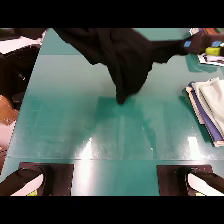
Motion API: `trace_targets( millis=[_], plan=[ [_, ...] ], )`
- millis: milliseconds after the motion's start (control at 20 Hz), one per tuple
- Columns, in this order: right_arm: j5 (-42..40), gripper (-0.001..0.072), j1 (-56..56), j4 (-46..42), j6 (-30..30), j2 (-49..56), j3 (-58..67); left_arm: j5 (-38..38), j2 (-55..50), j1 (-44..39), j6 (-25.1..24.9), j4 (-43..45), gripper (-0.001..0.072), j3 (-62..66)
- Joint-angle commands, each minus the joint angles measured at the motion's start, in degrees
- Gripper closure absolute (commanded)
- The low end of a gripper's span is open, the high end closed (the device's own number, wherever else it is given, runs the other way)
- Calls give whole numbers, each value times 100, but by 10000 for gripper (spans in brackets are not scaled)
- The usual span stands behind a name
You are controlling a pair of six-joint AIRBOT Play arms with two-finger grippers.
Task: Fold the shirts.
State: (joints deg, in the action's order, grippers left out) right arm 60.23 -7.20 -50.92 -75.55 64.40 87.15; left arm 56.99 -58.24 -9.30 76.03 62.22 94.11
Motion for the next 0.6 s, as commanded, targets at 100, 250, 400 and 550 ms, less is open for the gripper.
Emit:
trace_targets(
  millis=[100, 250, 400, 550],
  plan=[
    [627, 698, -7, -15, -404, -22, 238, 1145, 48, 4, 199, -116, 681, 46],
    [669, 697, -358, -13, -446, 588, 240, 1432, -197, 4, 197, -118, 680, -378],
    [-201, 697, -706, -7, -442, 1392, 240, 1145, -326, 4, 192, -85, 680, -1220],
    [-625, 308, -702, 140, -435, 2142, 243, 800, -481, 7, 195, 529, 680, -1912]
  ],
)
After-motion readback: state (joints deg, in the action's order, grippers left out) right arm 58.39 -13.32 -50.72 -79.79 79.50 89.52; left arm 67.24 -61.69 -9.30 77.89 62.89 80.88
